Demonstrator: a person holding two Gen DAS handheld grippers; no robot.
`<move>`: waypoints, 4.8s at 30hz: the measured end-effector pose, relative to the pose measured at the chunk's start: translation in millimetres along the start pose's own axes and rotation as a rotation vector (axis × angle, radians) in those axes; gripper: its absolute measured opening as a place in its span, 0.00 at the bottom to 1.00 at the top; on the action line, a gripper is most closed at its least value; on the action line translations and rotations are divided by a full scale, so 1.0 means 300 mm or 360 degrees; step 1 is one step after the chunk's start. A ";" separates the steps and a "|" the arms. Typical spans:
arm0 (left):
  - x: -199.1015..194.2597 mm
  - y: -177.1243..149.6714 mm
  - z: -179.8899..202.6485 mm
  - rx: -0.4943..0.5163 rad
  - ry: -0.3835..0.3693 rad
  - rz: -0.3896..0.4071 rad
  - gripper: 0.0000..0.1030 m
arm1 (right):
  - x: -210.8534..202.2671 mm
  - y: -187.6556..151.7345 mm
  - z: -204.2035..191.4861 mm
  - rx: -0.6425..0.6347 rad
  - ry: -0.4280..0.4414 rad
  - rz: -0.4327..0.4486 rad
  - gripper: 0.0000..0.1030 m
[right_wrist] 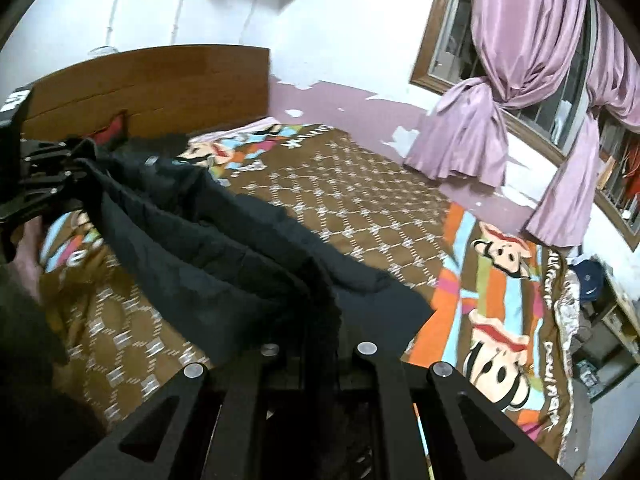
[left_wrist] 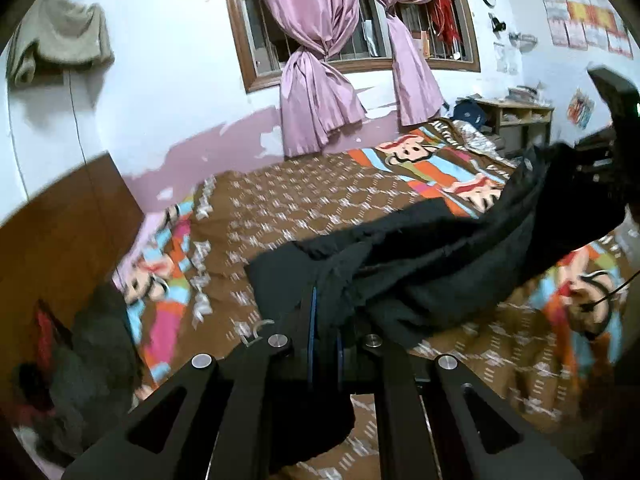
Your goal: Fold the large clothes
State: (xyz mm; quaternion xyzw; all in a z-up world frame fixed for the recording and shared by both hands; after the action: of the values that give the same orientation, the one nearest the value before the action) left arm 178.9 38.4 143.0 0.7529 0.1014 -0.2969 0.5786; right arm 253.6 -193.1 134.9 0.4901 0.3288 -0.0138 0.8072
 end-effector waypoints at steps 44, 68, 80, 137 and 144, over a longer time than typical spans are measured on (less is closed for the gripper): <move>1.003 0.057 -0.430 -0.0238 0.0217 0.0041 0.70 | 0.810 0.013 0.327 0.0475 -0.0055 0.0212 0.82; 0.886 -0.062 -0.143 -0.0064 -0.0156 0.0079 0.96 | 0.775 -0.249 0.038 0.0261 0.0005 -0.0023 0.96; 1.017 -0.004 -0.246 -0.0322 -0.0117 0.0035 0.99 | 0.974 -0.163 0.190 0.0636 -0.0025 -0.0192 0.97; 1.086 0.023 -0.348 -0.0259 -0.0003 -0.0191 0.99 | 0.891 -0.286 0.236 0.0533 -0.0559 0.0016 1.00; 0.954 -0.030 -0.475 -0.0346 0.0021 -0.0132 0.99 | 0.814 -0.316 0.249 0.0523 -0.0385 0.0097 1.00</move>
State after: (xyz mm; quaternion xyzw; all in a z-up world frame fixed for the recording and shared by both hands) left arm 451.2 119.3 -3.9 0.6827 0.1680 -0.3028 0.6434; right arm 451.0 -228.8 -49.4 0.6196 0.2079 -0.1016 0.7500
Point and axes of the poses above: each gripper's, at about its wrist camera, not at the fingertips, and x roughly the way its jaws point, z to its right, y to its top, the point moved 6 cm from there along x, roughly the way its jaws point, and after that the axes turned 6 degrees about -y, right-handed, at the moved point
